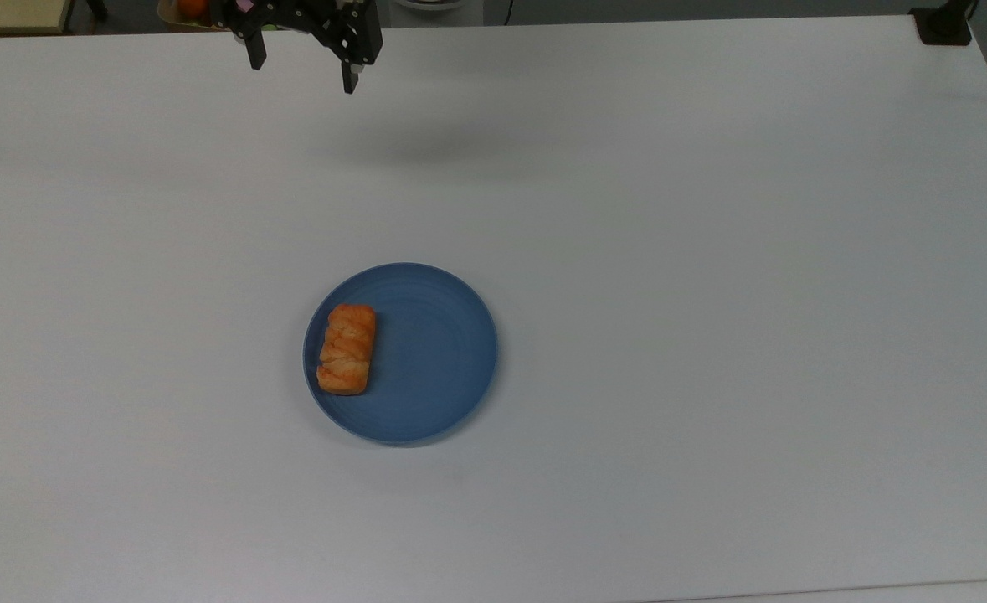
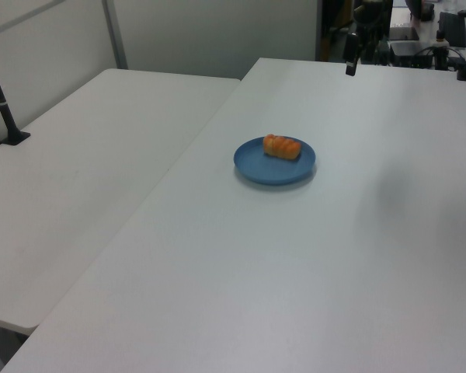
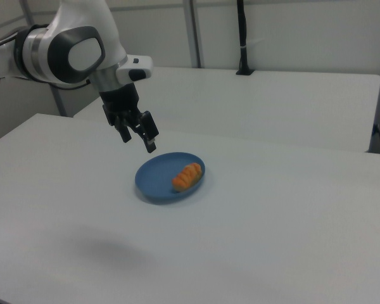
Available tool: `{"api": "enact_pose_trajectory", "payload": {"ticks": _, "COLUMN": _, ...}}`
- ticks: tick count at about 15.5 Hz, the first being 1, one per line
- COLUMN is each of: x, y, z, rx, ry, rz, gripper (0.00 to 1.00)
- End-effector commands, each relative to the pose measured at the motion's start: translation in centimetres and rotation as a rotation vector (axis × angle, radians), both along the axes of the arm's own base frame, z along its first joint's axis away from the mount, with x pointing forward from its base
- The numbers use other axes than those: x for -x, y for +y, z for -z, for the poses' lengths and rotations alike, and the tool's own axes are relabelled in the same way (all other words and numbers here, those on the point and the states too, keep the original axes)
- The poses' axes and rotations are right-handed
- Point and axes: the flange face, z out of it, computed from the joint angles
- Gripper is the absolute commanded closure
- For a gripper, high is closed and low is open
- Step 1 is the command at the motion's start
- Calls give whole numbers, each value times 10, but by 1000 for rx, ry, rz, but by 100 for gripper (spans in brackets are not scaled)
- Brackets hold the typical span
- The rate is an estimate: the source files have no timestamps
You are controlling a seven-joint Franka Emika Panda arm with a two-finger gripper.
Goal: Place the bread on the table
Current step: 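Move the gripper down over the orange bread roll on the blue plate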
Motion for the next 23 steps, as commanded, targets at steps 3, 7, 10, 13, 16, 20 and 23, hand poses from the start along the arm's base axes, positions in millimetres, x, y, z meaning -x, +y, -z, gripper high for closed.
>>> {"api": "enact_pose_trajectory", "payload": {"ticks": 3, "x": 9, "y": -6, "z": -2, "rx": 3, "ry": 18, "rz": -10, "gripper": 0}}
{"api": "enact_pose_trajectory", "payload": {"ticks": 7, "x": 9, "y": -6, "z": -2, "rx": 3, "ry": 18, "rz": -8, "gripper": 0}}
{"api": "enact_pose_trajectory", "payload": {"ticks": 10, "x": 7, "y": -5, "z": 0, "rx": 2, "ry": 19, "rz": -10, "gripper": 0}}
{"api": "enact_pose_trajectory", "payload": {"ticks": 13, "x": -15, "y": -6, "z": -2, "rx": 5, "ry": -1, "rz": -3, "gripper": 0}}
{"api": "enact_pose_trajectory", "payload": {"ticks": 16, "x": -45, "y": -3, "z": 1, "rx": -29, "ry": -21, "rz": 5, "gripper": 0}}
{"api": "enact_pose_trajectory", "payload": {"ticks": 20, "x": -99, "y": -2, "z": 29, "rx": -29, "ry": -20, "rz": 8, "gripper": 0}}
{"api": "enact_pose_trajectory", "payload": {"ticks": 23, "x": -134, "y": -1, "z": 82, "rx": -9, "ry": -70, "rz": 0, "gripper": 0}}
